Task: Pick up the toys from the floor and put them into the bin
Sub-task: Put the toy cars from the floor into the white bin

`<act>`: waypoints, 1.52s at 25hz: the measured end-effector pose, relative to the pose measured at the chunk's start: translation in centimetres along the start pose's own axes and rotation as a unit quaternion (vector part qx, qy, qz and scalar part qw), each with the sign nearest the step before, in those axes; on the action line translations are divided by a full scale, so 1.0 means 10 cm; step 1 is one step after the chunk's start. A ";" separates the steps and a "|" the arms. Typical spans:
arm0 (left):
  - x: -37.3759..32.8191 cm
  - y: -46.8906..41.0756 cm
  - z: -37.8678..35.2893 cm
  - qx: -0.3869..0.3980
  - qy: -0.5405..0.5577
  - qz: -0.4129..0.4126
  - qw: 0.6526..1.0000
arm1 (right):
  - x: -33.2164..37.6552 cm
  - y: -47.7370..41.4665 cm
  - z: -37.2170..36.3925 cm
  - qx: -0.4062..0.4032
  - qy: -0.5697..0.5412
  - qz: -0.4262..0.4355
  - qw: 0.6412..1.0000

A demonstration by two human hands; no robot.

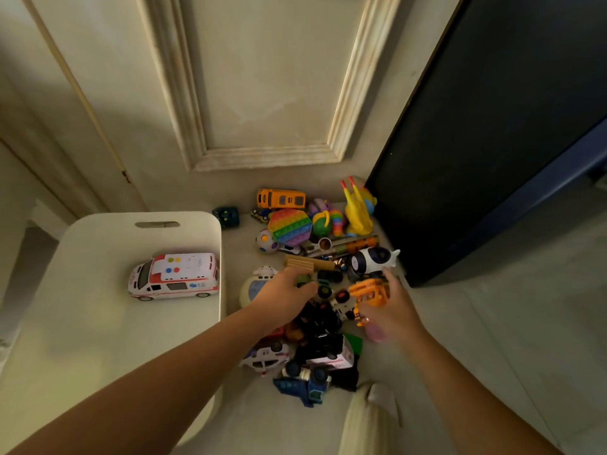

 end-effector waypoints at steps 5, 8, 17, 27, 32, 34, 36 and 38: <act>-0.14 0.27 0.38 0.111 0.333 0.102 0.931 | 1.22 0.43 0.08 0.218 -0.214 0.125 0.944; -0.14 0.46 0.87 0.135 0.409 0.068 0.900 | 1.74 0.73 -0.23 0.329 -0.244 0.195 0.891; 1.14 0.75 1.74 -0.026 0.576 0.120 0.808 | 2.41 0.90 -1.44 0.288 -0.160 0.228 0.916; 2.11 0.13 1.23 -0.193 0.653 0.244 0.690 | 1.79 0.27 -1.51 0.087 -0.184 0.133 0.970; 2.16 -0.24 1.06 -0.214 0.655 0.258 0.677 | 1.47 -0.06 -1.50 0.054 -0.181 0.103 0.977; 2.17 -0.31 1.08 -0.216 0.636 0.270 0.690 | 1.41 -0.16 -1.57 0.055 -0.176 0.093 0.979; 2.19 -0.31 1.14 -0.227 0.606 0.307 0.697 | 1.35 -0.24 -1.63 0.055 -0.163 0.081 0.982; 2.17 -0.22 1.27 -0.290 0.501 0.374 0.725 | 1.24 -0.31 -1.64 0.040 -0.134 0.061 0.988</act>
Point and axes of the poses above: each hand's wrist, its own y-axis away from the middle knuckle, its own z-axis out of the back of the hand, x = y × z, the point moved 3 cm from there along -y, towards the middle knuckle, and after that the axes turned 3 degrees about z, right-handed, at the moved point
